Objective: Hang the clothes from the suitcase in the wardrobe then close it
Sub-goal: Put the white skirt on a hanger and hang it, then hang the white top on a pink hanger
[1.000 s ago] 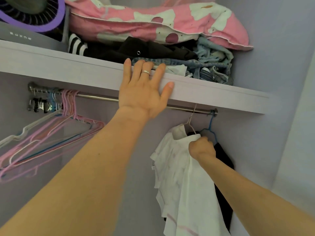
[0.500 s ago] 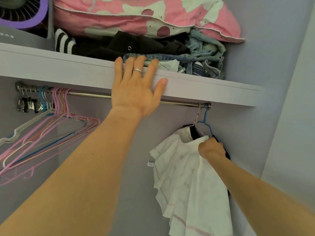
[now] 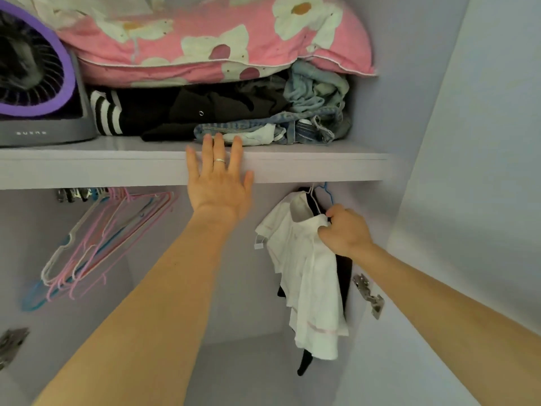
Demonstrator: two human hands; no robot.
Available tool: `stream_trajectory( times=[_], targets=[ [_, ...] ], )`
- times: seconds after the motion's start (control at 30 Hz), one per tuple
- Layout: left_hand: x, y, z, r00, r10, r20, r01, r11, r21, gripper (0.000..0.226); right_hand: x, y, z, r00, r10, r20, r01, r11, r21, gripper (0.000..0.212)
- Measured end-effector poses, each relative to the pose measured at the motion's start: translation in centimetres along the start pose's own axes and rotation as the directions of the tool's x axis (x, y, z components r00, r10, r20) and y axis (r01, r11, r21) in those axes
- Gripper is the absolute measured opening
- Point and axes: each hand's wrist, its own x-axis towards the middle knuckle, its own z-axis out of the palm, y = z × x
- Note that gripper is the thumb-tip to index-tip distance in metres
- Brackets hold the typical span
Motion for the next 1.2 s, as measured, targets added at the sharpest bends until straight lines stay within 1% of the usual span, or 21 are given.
stream_trajectory(
  times=[0.03,0.1,0.17,0.2,0.27,0.3,0.33,0.4,0.47,0.53,0.57,0.6,0.7,0.8,0.9,0.97,1.1,1.13,1.2],
  targets=[
    [-0.7,0.1,-0.9,0.998,0.009,0.055,-0.011,0.999,0.037,0.071,-1.6,-0.5,-1.7,0.999,-0.039,0.03,0.04,0.999,-0.012,0.045],
    [-2.5,0.1,-3.4,0.986,0.085,0.141,-0.098,0.992,0.084,0.077,-5.0,-1.0,-5.9,0.991,-0.097,0.087,0.099,0.995,-0.022,0.041],
    [-5.2,0.7,-5.4,0.964,0.195,0.179,-0.202,0.979,0.023,0.072,-8.5,-1.3,-9.3,0.98,-0.167,0.104,0.171,0.985,-0.034,0.038],
    [-7.0,1.2,-6.5,0.95,0.256,0.18,-0.251,0.967,-0.053,0.067,-10.7,-1.1,-11.0,0.978,-0.185,0.097,0.189,0.982,-0.026,0.037],
    [-10.6,2.1,-8.4,0.926,0.345,0.154,-0.303,0.922,-0.243,0.058,-15.0,-0.6,-13.0,0.976,-0.205,0.072,0.205,0.979,0.017,0.033],
    [-13.1,3.1,-9.3,0.898,0.413,0.15,-0.352,0.882,-0.314,0.052,-18.6,0.5,-13.9,0.984,-0.162,0.081,0.158,0.986,0.05,0.031],
    [-14.6,3.5,-9.5,0.887,0.45,0.105,-0.388,0.849,-0.359,0.046,-20.7,1.1,-14.0,0.985,-0.157,0.071,0.151,0.985,0.081,0.029],
    [-17.7,4.1,-9.1,0.861,0.508,0.01,-0.471,0.805,-0.361,0.041,-25.1,2.8,-12.8,0.986,-0.158,0.048,0.154,0.985,0.076,0.029],
    [-21.3,6.0,-8.7,0.805,0.59,-0.063,-0.571,0.742,-0.353,0.042,-30.6,5.8,-11.1,0.994,-0.106,0.003,0.106,0.994,0.021,0.031],
    [-25.3,8.4,-8.3,0.753,0.654,-0.072,-0.62,0.668,-0.411,0.038,-35.8,9.0,-9.0,0.999,-0.029,0.02,0.029,1.0,-0.01,0.033],
    [-27.7,10.3,-8.3,0.707,0.704,-0.07,-0.649,0.606,-0.46,0.038,-38.7,10.9,-8.2,0.998,0.036,0.048,-0.035,0.999,-0.025,0.034],
    [-29.3,11.4,-8.1,0.677,0.733,-0.065,-0.663,0.57,-0.486,0.039,-40.4,11.9,-7.3,0.995,0.076,0.066,-0.072,0.996,-0.048,0.035],
    [-35.1,17.1,-7.8,0.499,0.862,-0.088,-0.745,0.374,-0.552,0.035,-46.7,17.1,-6.9,0.957,0.275,0.086,-0.269,0.96,-0.081,0.043],
    [-39.6,22.2,-8.4,0.356,0.931,-0.077,-0.764,0.242,-0.598,0.031,-51.4,21.0,-8.1,0.891,0.445,0.089,-0.43,0.89,-0.149,0.04],
    [-43.8,27.5,-9.5,0.196,0.977,-0.081,-0.745,0.095,-0.66,0.031,-55.7,25.1,-10.1,0.805,0.587,0.084,-0.565,0.802,-0.195,0.039],
    [-45.6,30.3,-9.8,0.111,0.992,-0.058,-0.705,0.038,-0.708,0.027,-57.9,27.6,-11.0,0.746,0.659,0.097,-0.633,0.746,-0.206,0.038],
    [-48.0,37.2,-9.6,-0.052,0.998,0.047,-0.68,-0.001,-0.733,0.029,-61.2,34.3,-13.1,0.634,0.769,0.079,-0.739,0.632,-0.233,0.039],
    [-48.2,38.4,-9.5,-0.073,0.995,0.072,-0.679,0.003,-0.734,0.031,-61.6,35.6,-13.4,0.613,0.785,0.085,-0.752,0.613,-0.243,0.04],
    [-49.1,42.8,-9.1,-0.082,0.992,0.101,-0.657,0.022,-0.754,0.035,-62.3,40.0,-14.3,0.567,0.818,0.096,-0.781,0.571,-0.253,0.041]
  ],
)
